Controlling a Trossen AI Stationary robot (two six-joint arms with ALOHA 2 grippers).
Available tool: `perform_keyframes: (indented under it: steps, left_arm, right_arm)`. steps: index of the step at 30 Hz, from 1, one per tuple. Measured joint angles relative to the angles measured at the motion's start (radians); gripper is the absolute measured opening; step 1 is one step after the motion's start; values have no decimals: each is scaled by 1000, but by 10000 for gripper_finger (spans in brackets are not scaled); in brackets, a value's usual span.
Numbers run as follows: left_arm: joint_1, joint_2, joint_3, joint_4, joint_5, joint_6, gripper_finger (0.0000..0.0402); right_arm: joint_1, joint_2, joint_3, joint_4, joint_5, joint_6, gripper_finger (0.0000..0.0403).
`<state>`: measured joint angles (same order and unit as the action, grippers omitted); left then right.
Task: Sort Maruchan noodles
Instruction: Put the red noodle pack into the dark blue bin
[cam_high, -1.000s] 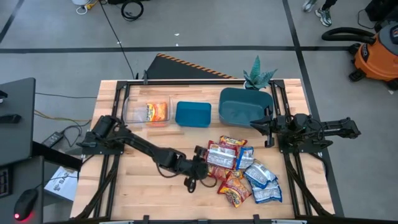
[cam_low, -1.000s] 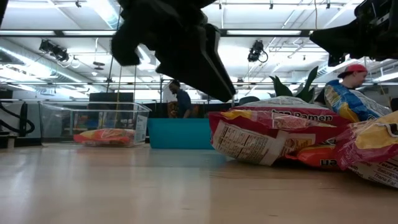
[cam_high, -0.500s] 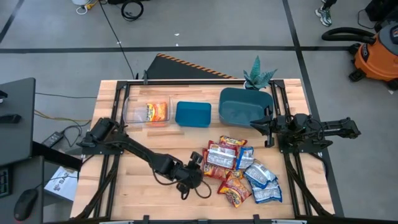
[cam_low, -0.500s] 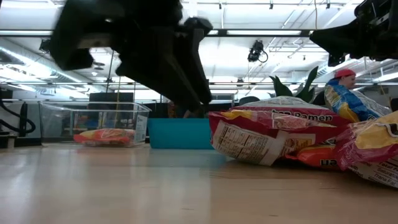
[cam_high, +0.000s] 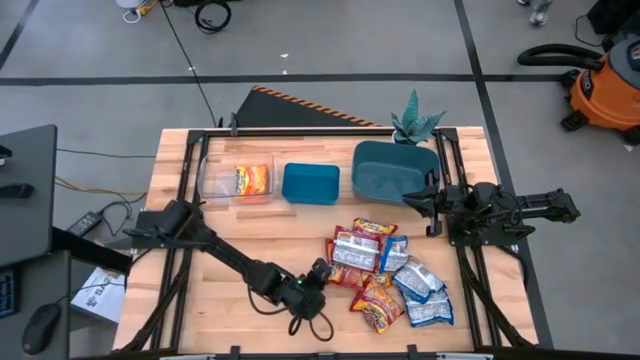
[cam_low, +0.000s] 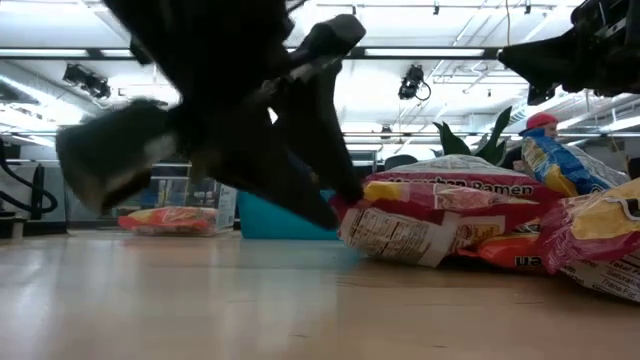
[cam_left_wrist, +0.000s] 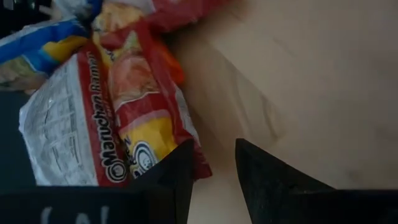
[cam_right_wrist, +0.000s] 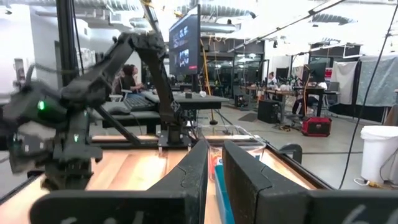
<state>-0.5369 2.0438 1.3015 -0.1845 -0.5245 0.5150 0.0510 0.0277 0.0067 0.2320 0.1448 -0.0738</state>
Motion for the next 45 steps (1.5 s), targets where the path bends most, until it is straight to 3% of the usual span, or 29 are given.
perform_keyframes:
  steps: [12, 17, 25, 32, 45]
  left_arm:
    - [-29, 25, 0, 45, -231, 105, 125]
    - [-29, 25, 0, 15, -238, -32, 125]
    - [-45, 24, 0, -32, -365, -148, 125]
    - [1, 24, 0, -105, -256, -402, 125]
    - [37, 24, 0, -106, -168, -470, 109]
  right_arm:
    - [0, 0, 0, 7, 0, 0, 55]
    - [0, 0, 0, 8, 0, 0, 55]
    - [0, 0, 0, 18, 0, 0, 55]
    - [0, 0, 0, 18, 0, 0, 55]
    - [0, 0, 0, 18, 0, 0, 55]
